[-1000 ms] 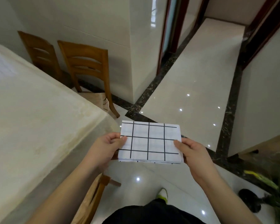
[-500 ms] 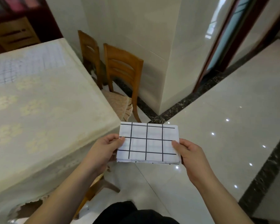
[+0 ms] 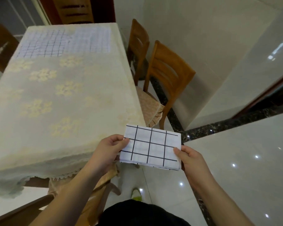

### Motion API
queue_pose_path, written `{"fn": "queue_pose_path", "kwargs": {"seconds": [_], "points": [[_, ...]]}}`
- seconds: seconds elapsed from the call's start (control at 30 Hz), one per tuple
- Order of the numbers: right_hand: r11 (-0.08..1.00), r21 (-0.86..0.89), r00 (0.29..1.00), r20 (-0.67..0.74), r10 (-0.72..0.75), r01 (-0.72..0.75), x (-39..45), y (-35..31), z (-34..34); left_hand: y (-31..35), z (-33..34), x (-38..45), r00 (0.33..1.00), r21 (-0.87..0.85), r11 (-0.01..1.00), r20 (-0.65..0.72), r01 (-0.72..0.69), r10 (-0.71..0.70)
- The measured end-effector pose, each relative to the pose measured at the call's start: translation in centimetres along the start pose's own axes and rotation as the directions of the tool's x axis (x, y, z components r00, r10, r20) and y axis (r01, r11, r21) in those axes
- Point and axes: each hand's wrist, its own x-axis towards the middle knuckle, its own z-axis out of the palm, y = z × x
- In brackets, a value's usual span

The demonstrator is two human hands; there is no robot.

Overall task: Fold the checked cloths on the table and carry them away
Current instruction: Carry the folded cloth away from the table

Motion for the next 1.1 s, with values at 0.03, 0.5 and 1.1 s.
{"fn": "queue_pose_path", "kwargs": {"seconds": [0.03,0.5,1.1], "points": [[1.000,-0.012,1.000,0.014,0.018,-0.018,1.0,-0.3,0.3,0.1,-0.3,0.8,1.000,0.008,1.000,-0.012,0.001,-0.001],[0.975,-0.209,0.976,0.185,0.117,-0.078,14.2,-2.8,4.6,-1.9,-3.1,10.6,0.974,0.031,0.993,-0.202,0.112,-0.103],[0.794,-0.609,0.886,0.368,0.281,0.001,30.3,-1.1,11.6,-5.6,-5.1,19.8,0.812,0.246,0.908,-0.563,0.339,-0.151]]}}
